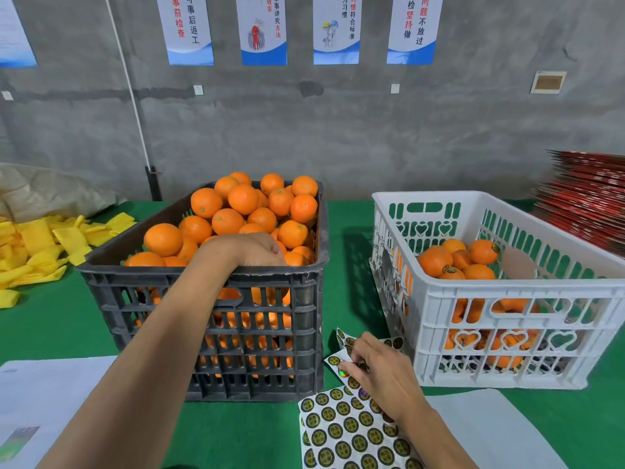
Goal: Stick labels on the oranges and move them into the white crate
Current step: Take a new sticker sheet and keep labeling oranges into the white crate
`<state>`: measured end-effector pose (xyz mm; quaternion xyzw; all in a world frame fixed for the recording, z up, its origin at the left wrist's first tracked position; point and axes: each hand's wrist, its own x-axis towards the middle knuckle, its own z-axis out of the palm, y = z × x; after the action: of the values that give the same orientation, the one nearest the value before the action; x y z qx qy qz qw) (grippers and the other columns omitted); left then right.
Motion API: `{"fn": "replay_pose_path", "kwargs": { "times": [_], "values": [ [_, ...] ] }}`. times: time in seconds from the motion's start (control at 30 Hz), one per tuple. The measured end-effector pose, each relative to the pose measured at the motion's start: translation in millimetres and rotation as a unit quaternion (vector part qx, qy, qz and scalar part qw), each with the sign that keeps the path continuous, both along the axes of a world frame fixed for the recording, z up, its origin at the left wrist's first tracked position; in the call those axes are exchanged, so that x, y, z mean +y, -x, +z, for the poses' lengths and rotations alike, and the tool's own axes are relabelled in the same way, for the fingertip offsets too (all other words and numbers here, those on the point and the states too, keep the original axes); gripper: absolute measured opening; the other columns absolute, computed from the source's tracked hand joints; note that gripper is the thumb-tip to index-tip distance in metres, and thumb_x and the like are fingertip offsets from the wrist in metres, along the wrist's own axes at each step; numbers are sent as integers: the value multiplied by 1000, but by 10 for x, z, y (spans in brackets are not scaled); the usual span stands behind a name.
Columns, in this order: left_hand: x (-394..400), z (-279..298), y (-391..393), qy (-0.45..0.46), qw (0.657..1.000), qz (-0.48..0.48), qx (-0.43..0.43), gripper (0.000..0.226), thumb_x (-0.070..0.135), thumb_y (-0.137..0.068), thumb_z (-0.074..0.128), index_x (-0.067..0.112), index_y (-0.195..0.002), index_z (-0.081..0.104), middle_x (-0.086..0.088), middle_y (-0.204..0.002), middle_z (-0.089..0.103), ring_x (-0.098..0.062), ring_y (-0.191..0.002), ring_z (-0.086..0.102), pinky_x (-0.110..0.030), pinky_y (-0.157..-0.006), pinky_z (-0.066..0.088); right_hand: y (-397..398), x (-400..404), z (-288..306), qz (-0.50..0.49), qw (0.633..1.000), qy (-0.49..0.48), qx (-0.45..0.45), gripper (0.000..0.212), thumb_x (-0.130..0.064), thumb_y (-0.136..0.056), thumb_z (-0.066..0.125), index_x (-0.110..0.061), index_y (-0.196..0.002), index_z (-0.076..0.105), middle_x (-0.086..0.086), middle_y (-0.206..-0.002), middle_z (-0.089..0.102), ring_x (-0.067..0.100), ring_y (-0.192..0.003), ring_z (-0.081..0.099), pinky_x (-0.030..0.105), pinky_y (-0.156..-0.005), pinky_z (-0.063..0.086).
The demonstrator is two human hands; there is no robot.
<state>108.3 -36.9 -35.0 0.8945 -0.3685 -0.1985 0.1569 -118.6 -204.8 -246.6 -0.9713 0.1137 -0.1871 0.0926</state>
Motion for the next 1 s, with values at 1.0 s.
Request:
{"fn": "replay_pose_path", "kwargs": {
  "times": [1.0],
  "values": [
    [8,-13,-21,3,1000,-2,9,13,37,-86,77,25,-89,75,5,-96,74,-19,-97,70,-34,-86,59,-51,-23,-97,44,998,42,14,24,-37,-105,50,-22,-104,70,-12,-108,65,10,-99,63,27,-82,53]
  ]
}}
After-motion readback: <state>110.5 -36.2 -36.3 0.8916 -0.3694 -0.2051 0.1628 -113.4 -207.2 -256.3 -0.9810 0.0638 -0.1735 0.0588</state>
